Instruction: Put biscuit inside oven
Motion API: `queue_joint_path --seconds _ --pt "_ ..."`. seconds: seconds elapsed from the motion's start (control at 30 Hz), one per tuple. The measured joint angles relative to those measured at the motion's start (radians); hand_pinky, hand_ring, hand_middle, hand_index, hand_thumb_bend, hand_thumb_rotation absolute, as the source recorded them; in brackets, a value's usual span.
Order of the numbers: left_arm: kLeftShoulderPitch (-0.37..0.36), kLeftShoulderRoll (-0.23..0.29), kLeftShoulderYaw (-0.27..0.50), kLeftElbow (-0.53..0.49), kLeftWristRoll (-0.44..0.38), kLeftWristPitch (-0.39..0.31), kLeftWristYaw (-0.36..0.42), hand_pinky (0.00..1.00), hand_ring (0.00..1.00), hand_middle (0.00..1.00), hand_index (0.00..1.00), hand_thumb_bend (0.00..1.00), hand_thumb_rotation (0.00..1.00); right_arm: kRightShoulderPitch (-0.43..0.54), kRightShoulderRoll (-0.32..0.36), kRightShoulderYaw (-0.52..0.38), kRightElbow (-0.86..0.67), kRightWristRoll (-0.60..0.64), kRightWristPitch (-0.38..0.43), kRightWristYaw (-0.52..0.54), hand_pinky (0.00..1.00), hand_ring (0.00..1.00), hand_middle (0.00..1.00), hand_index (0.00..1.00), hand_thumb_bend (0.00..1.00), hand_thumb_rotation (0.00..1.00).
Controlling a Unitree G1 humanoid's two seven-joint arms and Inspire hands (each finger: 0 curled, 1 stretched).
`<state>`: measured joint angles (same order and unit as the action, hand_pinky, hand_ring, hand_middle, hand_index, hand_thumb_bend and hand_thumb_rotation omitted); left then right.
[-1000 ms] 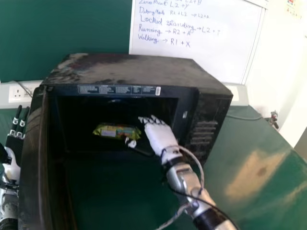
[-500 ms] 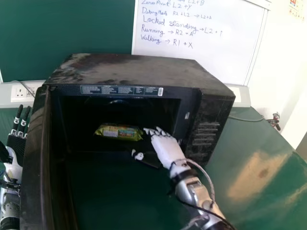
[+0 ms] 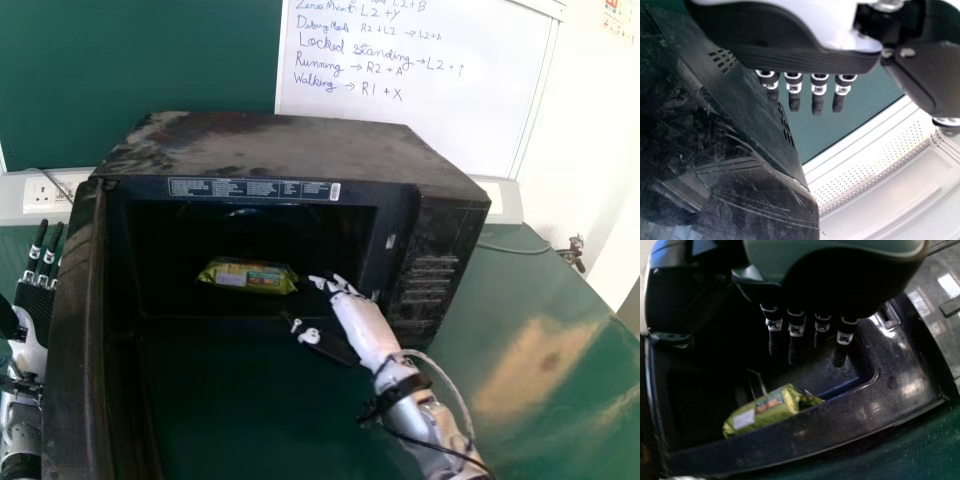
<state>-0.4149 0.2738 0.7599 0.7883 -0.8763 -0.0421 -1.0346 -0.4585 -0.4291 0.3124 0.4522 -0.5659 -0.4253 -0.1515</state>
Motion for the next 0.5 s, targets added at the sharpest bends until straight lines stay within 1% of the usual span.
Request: queue_joint_path --seconds 0.17,0.27,0.37,0.5 --pt "-0.003 0.006 0.0 0.01 0.0 0.0 -0.004 0.0 0.14 0.41 0.87 0.13 0.66 0.033 -0.035 -0.05 0.005 0.106 -0.105 0.071 0.84 0.85 0.87 0.93 0.8 0.4" --pt "-0.002 0.01 0.0 0.019 0.001 -0.001 -0.013 0.0 0.13 0.4 0.86 0.12 0.65 0.052 -0.059 -0.085 0.008 0.198 -0.149 0.156 0.79 0.85 0.88 0.93 0.8 0.41" --pt "-0.002 0.01 0.0 0.021 0.001 -0.001 -0.014 0.0 0.14 0.4 0.86 0.12 0.66 0.065 -0.077 -0.122 0.005 0.299 -0.164 0.26 0.75 0.83 0.87 0.92 0.81 0.41" --pt "-0.003 0.01 0.0 0.021 0.001 -0.002 -0.015 0.0 0.14 0.4 0.86 0.12 0.65 0.087 -0.083 -0.167 0.001 0.402 -0.165 0.36 0.73 0.83 0.88 0.92 0.82 0.44"
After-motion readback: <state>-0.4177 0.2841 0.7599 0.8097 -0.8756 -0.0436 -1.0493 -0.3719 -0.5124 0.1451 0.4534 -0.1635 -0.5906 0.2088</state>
